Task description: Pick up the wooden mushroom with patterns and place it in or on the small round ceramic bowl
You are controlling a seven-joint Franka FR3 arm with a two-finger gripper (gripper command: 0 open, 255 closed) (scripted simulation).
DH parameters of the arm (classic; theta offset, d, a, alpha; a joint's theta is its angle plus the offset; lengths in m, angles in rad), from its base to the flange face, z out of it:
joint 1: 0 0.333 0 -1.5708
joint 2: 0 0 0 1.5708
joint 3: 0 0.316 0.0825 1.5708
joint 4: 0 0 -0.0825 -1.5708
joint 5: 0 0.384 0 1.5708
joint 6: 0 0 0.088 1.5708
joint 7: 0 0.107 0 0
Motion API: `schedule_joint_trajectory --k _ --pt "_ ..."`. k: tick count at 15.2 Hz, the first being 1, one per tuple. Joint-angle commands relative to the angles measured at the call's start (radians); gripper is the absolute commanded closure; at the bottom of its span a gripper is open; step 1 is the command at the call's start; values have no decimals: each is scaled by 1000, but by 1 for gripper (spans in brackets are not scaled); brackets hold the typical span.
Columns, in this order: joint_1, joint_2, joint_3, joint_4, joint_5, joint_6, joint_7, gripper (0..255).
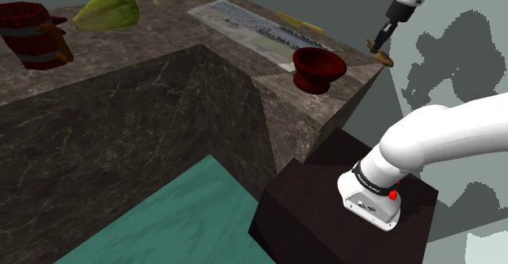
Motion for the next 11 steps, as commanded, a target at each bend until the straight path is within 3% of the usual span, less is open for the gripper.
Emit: schedule_joint_trajectory --k 1,11 --pt "3 4 5 31 6 -28 -2 255" --pt "15 13 30 169 27 -158 -5 255"
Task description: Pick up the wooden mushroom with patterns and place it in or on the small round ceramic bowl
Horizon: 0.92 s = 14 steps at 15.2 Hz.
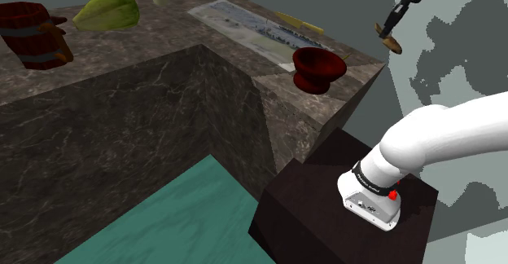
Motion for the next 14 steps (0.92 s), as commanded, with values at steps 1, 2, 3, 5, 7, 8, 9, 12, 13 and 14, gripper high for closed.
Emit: schedule_joint_trajectory --k 1,2,3,5,7,8,9,12,13,14 --pt "3 5 5 29 5 -25 0 255" --pt "5 7 7 44 7 -38 0 255" --pt "5 7 7 46 8 -40 0 255" --pt "10 -19 55 16 18 -43 53 255" --pt "17 -41 101 -10 31 -46 104 255" --pt "21 -50 123 -21 39 -47 130 255" --pt "26 -57 145 -32 48 -47 155 255" --pt "43 -74 210 -56 77 -48 229 255" --pt "49 -78 231 -62 87 -47 254 255" --pt "56 -80 252 -67 98 -47 278 255"
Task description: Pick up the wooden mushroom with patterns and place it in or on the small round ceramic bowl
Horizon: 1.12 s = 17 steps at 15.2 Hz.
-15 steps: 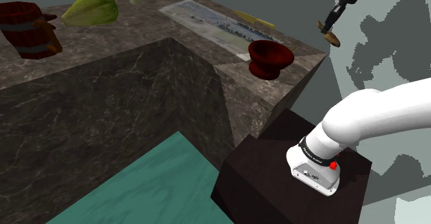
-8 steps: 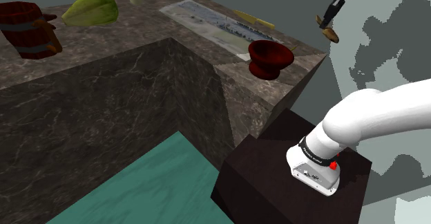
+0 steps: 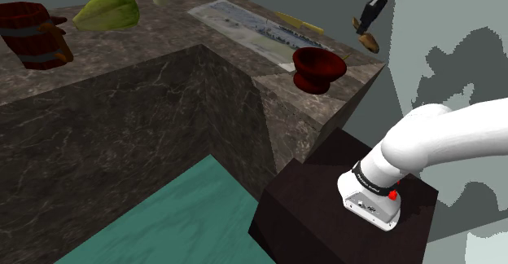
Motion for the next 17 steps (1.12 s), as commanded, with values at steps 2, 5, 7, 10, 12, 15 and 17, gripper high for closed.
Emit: schedule_joint_trajectory --k 2,5,7,10,12,15,17 --pt "25 3 65 -9 37 6 80 255" --pt "50 10 124 -12 70 11 152 255" --pt "67 21 163 -7 93 15 199 255" --pt "98 52 233 12 133 26 285 255" --pt "97 46 232 -19 132 51 285 255" --pt "96 40 231 -65 131 90 284 255" --pt "96 37 230 -94 130 116 284 255"
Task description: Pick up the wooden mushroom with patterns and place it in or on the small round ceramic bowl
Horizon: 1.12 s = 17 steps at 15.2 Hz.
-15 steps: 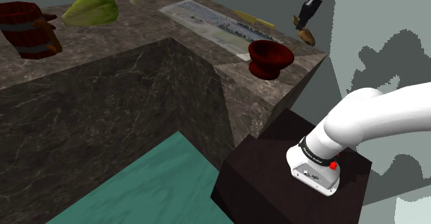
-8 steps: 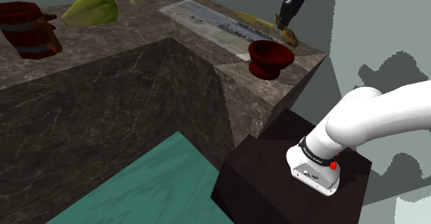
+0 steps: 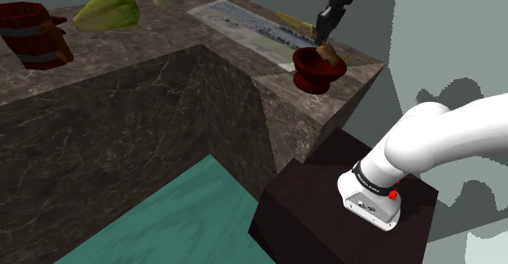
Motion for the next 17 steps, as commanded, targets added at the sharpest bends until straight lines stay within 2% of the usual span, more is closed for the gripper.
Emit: schedule_joint_trajectory --k 1,8,16,17 --pt "-1 -7 -1 -31 -2 24 -1 255" --pt "-3 -10 -5 -127 -5 118 -3 255" --pt "-3 -10 -5 -130 -5 120 -3 255" --pt "-3 -10 -5 -130 -5 120 -3 0"
